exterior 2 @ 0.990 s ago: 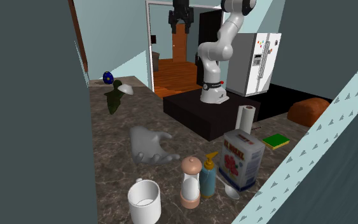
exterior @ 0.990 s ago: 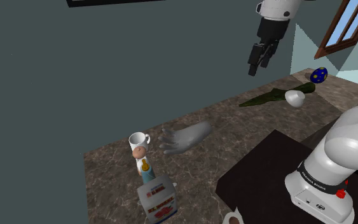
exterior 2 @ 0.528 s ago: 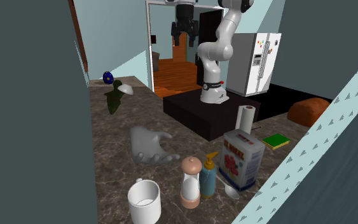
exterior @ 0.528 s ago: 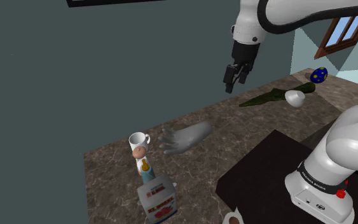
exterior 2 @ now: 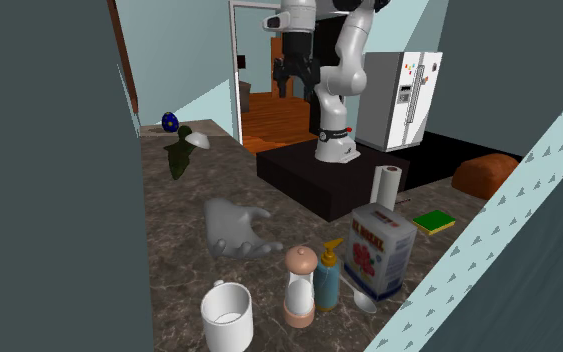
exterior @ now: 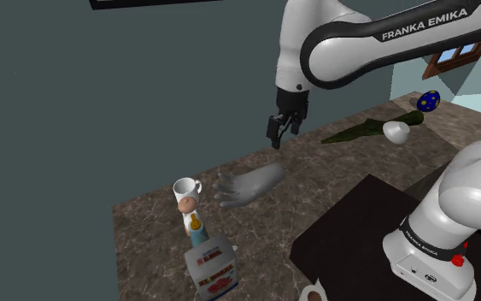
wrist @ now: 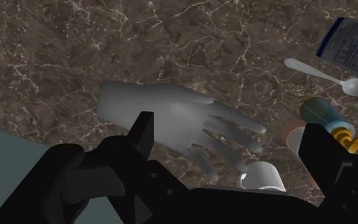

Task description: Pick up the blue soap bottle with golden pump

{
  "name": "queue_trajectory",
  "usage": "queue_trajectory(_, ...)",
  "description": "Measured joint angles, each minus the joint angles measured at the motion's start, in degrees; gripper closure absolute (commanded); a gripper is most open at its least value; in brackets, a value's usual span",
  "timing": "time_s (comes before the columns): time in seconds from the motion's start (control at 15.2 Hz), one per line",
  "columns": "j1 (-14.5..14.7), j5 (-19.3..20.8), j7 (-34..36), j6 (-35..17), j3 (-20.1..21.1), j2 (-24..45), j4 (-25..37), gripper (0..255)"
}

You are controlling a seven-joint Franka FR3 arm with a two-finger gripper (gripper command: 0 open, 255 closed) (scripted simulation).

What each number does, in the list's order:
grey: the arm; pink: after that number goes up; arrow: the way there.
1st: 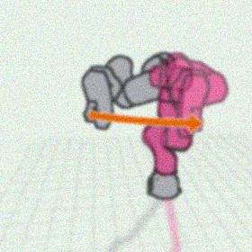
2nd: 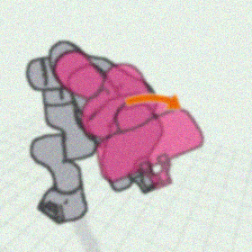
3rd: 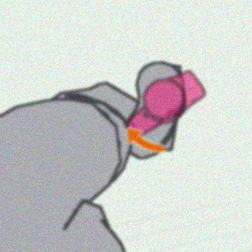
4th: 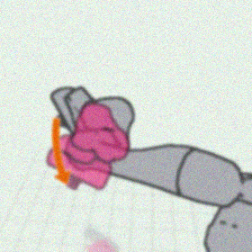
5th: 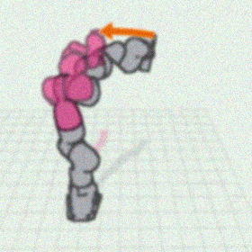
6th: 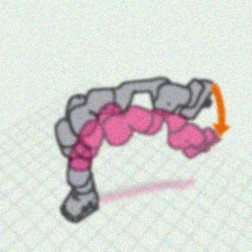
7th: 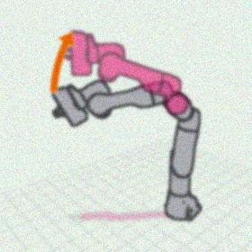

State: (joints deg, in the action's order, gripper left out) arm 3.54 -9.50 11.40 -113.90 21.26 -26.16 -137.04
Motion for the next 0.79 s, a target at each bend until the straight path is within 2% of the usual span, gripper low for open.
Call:
queue_trajectory(0.4, -0.01, 2.72, 6.91, -8.57, 6.22, 11.81, 2.92, 0)
queue_trajectory(0.79, 0.6, 10.12, 16.32, -13.4, 11.0, 25.21, 9.89, 0)
